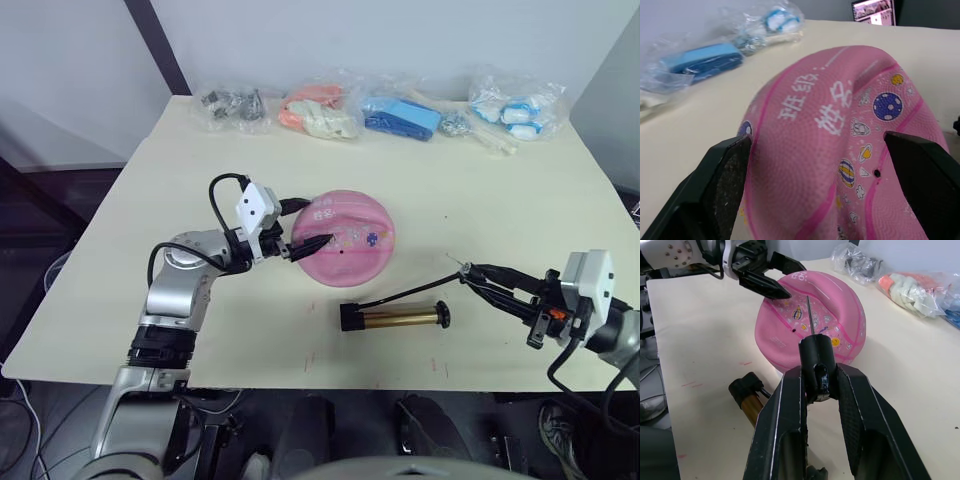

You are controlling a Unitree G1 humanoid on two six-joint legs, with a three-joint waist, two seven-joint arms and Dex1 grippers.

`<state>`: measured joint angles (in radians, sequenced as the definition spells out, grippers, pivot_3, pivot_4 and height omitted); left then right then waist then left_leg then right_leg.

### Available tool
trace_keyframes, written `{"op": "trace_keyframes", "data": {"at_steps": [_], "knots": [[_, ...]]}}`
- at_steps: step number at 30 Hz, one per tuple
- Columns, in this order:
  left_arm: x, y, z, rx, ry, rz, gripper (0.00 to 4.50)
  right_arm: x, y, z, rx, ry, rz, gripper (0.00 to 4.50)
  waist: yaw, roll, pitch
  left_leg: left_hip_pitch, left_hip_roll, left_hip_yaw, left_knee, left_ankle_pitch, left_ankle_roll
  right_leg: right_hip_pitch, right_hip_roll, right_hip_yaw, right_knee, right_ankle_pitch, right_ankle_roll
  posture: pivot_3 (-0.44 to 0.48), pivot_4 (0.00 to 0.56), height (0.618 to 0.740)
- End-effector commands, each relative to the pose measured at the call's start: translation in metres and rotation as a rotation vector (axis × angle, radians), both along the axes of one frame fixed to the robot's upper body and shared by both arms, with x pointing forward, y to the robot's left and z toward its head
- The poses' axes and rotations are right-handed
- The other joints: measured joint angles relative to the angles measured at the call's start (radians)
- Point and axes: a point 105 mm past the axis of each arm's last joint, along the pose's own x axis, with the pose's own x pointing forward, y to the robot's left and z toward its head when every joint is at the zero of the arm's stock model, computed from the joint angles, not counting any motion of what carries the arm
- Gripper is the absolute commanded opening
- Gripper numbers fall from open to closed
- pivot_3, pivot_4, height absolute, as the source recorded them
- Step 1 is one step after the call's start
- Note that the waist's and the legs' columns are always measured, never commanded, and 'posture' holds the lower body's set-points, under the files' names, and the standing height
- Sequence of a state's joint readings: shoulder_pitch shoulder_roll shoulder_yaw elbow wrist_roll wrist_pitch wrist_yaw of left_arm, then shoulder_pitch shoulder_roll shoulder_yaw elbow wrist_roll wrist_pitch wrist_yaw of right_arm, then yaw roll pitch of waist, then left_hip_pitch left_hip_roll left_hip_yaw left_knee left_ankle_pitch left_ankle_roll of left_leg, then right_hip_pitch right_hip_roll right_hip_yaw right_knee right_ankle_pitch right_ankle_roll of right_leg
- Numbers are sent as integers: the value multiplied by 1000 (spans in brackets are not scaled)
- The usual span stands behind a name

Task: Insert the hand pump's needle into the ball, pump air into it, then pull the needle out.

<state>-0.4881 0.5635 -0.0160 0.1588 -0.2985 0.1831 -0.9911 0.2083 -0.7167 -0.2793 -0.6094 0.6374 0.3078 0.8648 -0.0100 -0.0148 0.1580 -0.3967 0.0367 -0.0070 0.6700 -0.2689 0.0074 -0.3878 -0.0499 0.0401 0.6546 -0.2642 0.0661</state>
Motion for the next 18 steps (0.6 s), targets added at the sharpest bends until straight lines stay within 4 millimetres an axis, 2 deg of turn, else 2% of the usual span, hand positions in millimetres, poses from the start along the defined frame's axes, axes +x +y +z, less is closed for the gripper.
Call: {"op": "trace_keyframes", "data": {"at_steps": [1,4,6,7,14,18], "knots": [[5,-2,7,-5,-27,-5,2609,-4,2,8,8,-50,4,358,2,0,0,0,0,0,0,0,0,0,0,0,0,0,0,0,150,736],[8,0,8,-26,-33,30,1058,-5,3,8,18,-50,-2,358,1,0,0,0,0,0,1,0,0,0,0,0,1,0,0,0,150,736],[7,-1,8,-35,-36,38,202,-5,3,7,20,-48,-3,358,-1,-1,1,0,0,0,1,0,0,0,0,0,2,0,0,0,150,736],[6,-2,9,-49,-35,44,32,-6,4,7,21,-43,-2,358,-2,-1,1,0,0,0,1,0,0,0,0,0,2,0,0,0,150,736],[3,-2,11,-96,-67,173,32,1,9,7,53,47,-28,358,-1,-1,1,1,0,0,1,0,0,0,0,1,3,0,0,0,150,736],[-1,-7,11,-114,-73,235,32,6,15,2,9,135,-21,358,-2,-1,1,0,0,0,1,0,0,0,0,0,3,0,0,0,150,736]]}}
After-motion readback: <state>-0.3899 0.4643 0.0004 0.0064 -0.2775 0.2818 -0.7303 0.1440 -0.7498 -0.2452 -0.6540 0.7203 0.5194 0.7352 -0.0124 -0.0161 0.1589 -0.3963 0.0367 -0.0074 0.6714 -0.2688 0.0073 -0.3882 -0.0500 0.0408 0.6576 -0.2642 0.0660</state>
